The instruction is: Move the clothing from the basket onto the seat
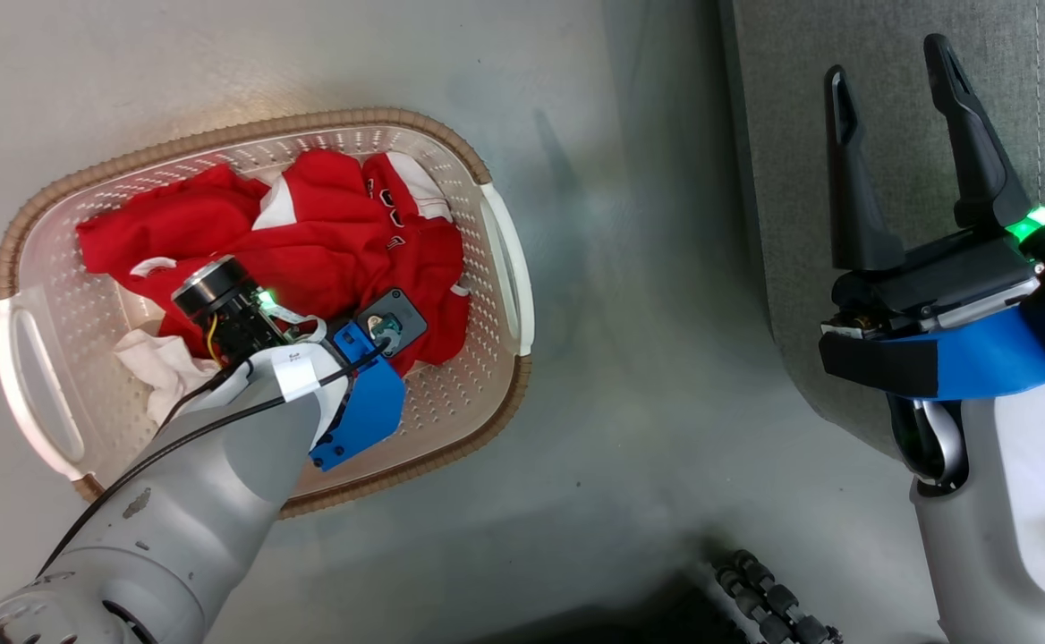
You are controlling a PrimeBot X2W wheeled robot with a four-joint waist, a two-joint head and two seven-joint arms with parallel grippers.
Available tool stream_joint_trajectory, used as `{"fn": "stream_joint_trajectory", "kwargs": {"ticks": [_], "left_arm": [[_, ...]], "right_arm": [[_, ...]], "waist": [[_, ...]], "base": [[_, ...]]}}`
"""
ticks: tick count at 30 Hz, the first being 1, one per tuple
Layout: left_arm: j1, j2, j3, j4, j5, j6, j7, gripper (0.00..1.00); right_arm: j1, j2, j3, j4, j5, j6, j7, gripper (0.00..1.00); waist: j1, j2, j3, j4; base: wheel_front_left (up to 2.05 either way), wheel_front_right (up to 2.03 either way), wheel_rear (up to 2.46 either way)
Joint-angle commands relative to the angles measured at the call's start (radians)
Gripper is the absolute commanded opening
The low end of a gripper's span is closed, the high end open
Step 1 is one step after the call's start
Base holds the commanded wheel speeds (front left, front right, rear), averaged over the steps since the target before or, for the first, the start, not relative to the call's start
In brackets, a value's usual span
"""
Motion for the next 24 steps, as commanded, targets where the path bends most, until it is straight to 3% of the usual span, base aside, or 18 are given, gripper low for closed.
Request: {"fn": "stream_joint_trajectory", "kwargs": {"ticks": [1, 16, 24], "left_arm": [[-0.016, -0.002, -0.009, -0.006, -0.002, 0.0, -0.017, 0.0], [0.041, -0.059, -0.025, -0.016, -0.06, 0.0, -0.206, 0.0], [0.074, -0.074, -0.011, -0.033, -0.1, 0.0, -0.244, 0.0]], "right_arm": [[-0.017, -0.008, -0.003, -0.005, -0.005, 0.0, -0.001, 1.0], [0.038, -0.03, -0.017, 0.028, -0.02, 0.0, -0.001, 1.0], [0.082, -0.036, -0.02, 0.049, -0.027, 0.0, -0.001, 1.0]], "waist": [[-0.0001, 0.0, -0.009, 0.008], [-0.0001, 0.0, -0.176, 0.082], [-0.0001, 0.0, -0.291, 0.121]], "base": [[0.0, 0.0, 0.0], [0.0, 0.0, 0.0], [0.0, 0.0, 0.0]]}}
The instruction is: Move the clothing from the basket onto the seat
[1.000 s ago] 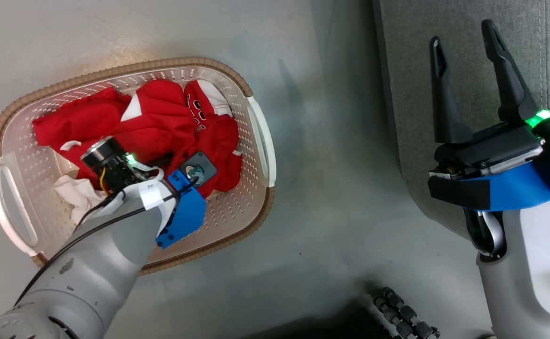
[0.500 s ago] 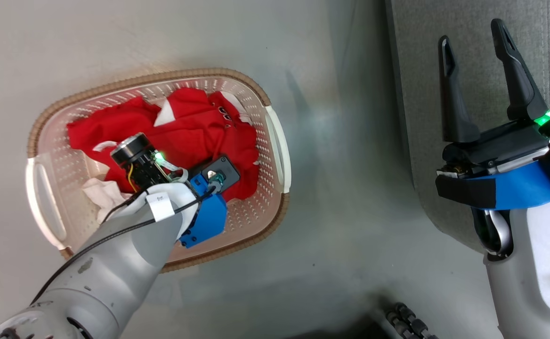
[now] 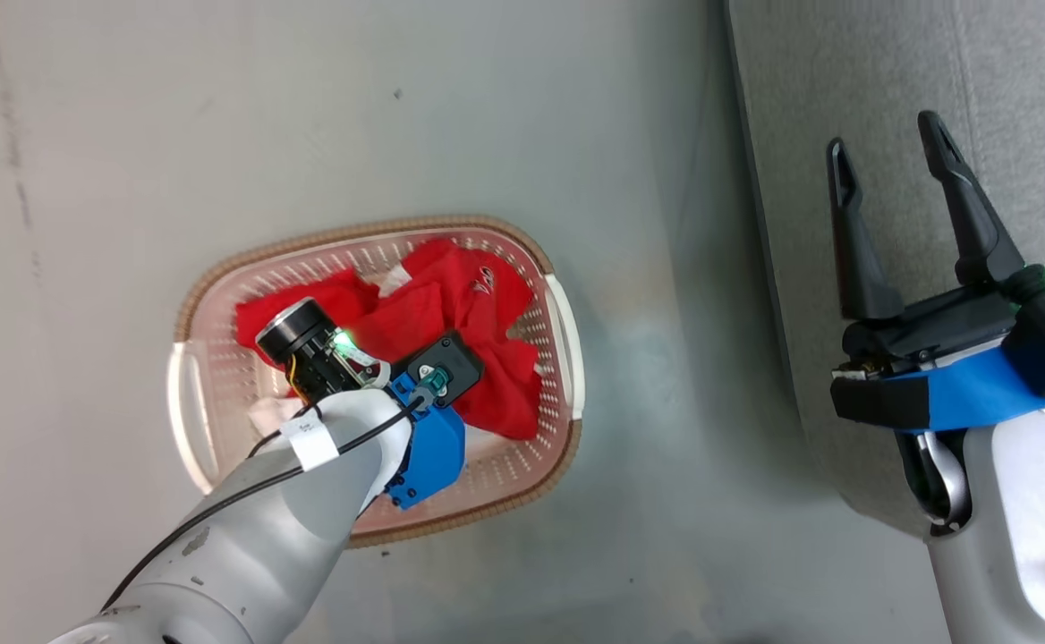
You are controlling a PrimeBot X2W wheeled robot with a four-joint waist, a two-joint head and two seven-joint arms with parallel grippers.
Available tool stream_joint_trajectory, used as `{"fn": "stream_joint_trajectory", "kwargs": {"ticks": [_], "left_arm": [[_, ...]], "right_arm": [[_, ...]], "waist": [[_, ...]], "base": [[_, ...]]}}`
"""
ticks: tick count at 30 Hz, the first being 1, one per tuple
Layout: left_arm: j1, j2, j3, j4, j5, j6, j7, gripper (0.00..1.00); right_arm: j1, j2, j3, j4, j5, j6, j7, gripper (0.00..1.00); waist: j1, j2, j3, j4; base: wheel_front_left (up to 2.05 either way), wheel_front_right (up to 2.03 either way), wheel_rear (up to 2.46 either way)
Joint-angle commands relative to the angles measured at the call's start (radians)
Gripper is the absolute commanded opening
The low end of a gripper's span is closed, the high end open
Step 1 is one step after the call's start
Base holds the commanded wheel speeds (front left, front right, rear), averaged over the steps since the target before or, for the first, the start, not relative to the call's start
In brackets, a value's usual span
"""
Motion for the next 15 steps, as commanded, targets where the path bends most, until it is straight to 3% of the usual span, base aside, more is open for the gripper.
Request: {"fn": "stream_joint_trajectory", "kwargs": {"ticks": [1, 15], "left_arm": [[0.009, -0.002, 0.008, -0.005, -0.004, 0.0, -0.006, 0.0], [0.142, 0.097, 0.171, -0.274, -0.019, 0.042, -0.009, 0.0]], "right_arm": [[0.014, -0.005, -0.001, 0.003, -0.004, 0.0, -0.001, 1.0], [0.129, 0.013, -0.002, 0.045, -0.015, 0.0, -0.001, 1.0]], "waist": [[0.0001, 0.0, -0.051, 0.027], [0.0001, 0.0, -0.298, 0.073]], "base": [[0.0, 0.0, 0.0], [0.0, 0.0, 0.0]]}}
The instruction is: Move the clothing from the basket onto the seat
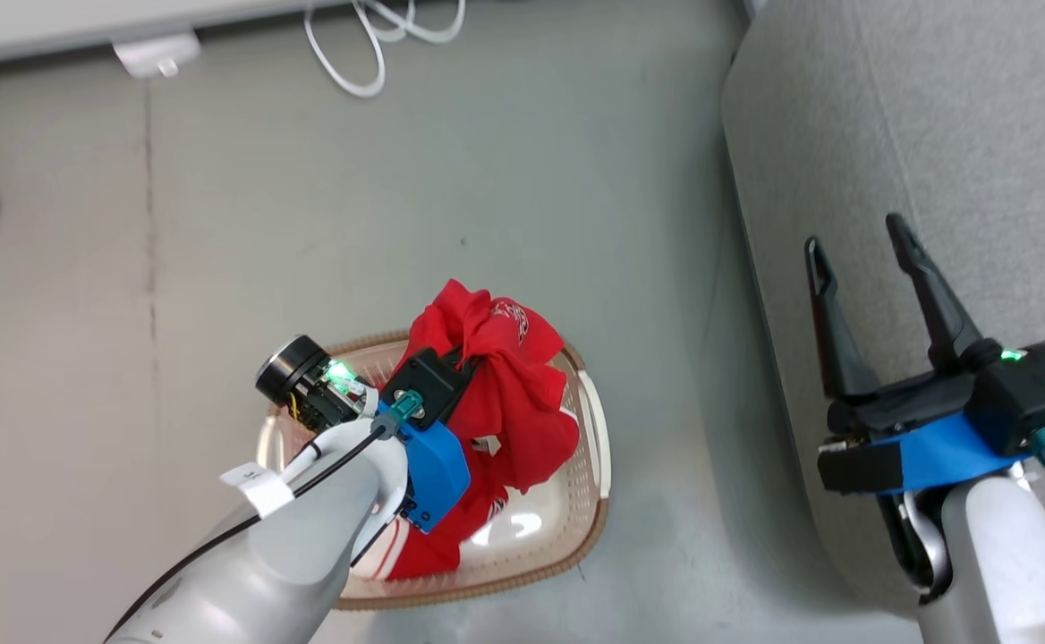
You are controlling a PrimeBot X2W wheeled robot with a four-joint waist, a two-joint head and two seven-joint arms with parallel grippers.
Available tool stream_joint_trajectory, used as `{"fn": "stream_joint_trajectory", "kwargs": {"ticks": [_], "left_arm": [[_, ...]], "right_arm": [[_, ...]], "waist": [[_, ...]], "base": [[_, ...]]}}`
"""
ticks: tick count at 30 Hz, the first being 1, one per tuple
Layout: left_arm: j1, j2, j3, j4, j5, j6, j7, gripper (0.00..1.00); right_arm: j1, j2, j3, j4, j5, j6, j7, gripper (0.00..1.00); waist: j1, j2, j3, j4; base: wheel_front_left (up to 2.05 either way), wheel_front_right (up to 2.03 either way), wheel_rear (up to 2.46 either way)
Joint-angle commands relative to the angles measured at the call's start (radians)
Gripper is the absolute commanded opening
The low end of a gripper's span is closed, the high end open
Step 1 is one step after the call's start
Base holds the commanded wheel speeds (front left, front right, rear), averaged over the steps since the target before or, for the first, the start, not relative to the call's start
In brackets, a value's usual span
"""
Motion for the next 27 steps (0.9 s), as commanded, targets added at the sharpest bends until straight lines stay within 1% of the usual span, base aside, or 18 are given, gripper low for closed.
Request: {"fn": "stream_joint_trajectory", "kwargs": {"ticks": [1, 4, 10, 17, 27], "left_arm": [[0.015, 0.008, 0.017, -0.018, 0.002, 0.005, -0.005, 0.0], [0.036, 0.031, 0.07, -0.072, 0.004, 0.011, -0.005, 0.0], [0.072, 0.059, 0.168, -0.164, 0.011, 0.017, -0.005, 0.0], [0.094, 0.051, 0.265, -0.226, 0.009, 0.014, -0.005, 0.0], [0.099, 0.037, 0.32, -0.288, 0.009, 0.005, -0.005, 0.0]], "right_arm": [[0.018, 0.005, 0.002, 0.004, -0.009, 0.0, -0.001, 1.0], [0.04, 0.007, 0.003, 0.01, -0.009, 0.0, -0.001, 1.0], [0.08, 0.018, 0.006, 0.021, -0.014, 0.0, -0.001, 1.0], [0.136, 0.031, -0.001, 0.037, -0.01, 0.0, -0.001, 1.0], [0.223, 0.052, -0.009, 0.051, -0.017, 0.0, -0.001, 1.0]], "waist": [[0.0002, -0.0001, -0.058, 0.015], [0.0002, -0.0001, -0.103, 0.022], [0.0002, -0.0001, -0.173, 0.03], [0.0002, -0.0001, -0.262, 0.04], [0.0002, -0.0001, -0.362, 0.048]], "base": [[0.0, 0.0, 0.0], [0.0, 0.0, 0.0], [0.0, 0.0, 0.0], [0.0, 0.0, 0.0], [0.0, 0.0, 0.0]]}}
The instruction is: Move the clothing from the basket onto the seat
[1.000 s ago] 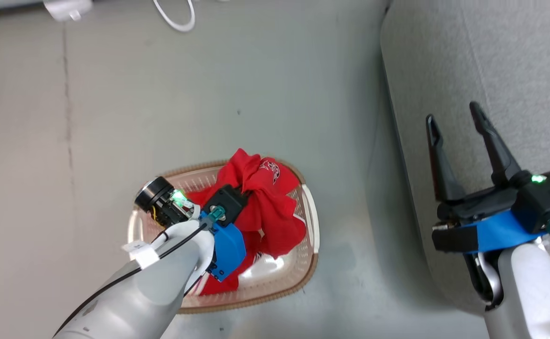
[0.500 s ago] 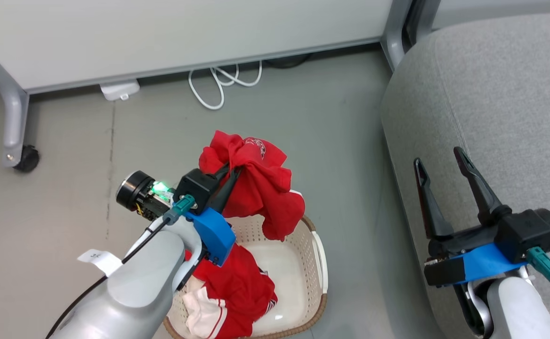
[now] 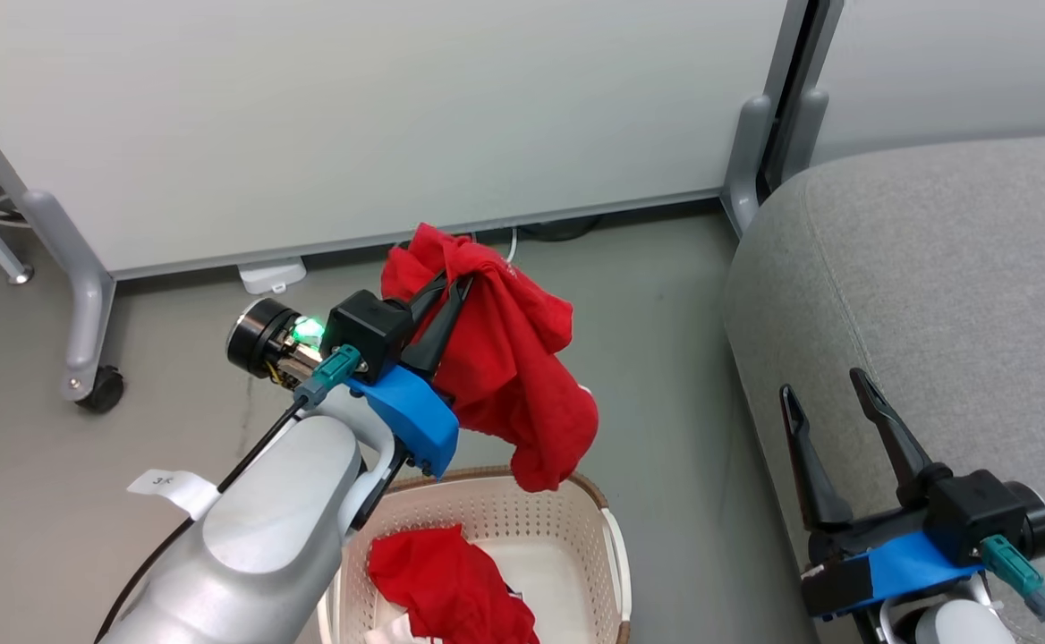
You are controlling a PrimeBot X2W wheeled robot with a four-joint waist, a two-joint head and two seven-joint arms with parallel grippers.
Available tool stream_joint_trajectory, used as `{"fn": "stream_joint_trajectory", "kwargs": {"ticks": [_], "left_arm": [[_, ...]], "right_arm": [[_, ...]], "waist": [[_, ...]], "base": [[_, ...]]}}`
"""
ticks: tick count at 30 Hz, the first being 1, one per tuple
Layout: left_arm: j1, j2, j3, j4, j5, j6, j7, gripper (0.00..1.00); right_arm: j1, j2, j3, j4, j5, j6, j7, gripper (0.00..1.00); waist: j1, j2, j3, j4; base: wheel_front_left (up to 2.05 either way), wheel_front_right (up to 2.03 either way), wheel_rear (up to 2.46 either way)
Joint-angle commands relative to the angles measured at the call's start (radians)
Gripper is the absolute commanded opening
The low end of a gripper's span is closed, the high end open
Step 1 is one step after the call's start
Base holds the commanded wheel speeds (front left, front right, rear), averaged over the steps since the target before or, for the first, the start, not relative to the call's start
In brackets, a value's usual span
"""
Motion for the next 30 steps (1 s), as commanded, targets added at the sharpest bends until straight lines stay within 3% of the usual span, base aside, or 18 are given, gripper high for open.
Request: {"fn": "stream_joint_trajectory", "kwargs": {"ticks": [1, 16, 30], "left_arm": [[0.009, -0.001, 0.01, -0.01, -0.003, 0.002, -0.005, 0.0], [0.001, -0.016, -0.011, -0.076, -0.008, 0.006, 0.008, 0.0], [-0.034, -0.028, -0.036, -0.09, 0.002, 0.006, 0.011, 0.0]], "right_arm": [[0.018, 0.004, -0.004, 0.002, -0.005, 0.0, -0.001, 1.0], [0.004, 0.003, 0.014, -0.032, -0.002, 0.0, -0.001, 1.0], [-0.215, -0.05, 0.231, -0.039, 0.023, 0.0, -0.001, 1.0]], "waist": [[0.0001, -0.0001, -0.019, 0.004], [0.0001, -0.0001, -0.052, 0.025], [0.0001, -0.0001, -0.021, 0.043]], "base": [[0.0, 0.0, 0.0], [0.0, 0.0, 0.0], [0.0, 0.0, 0.0]]}}
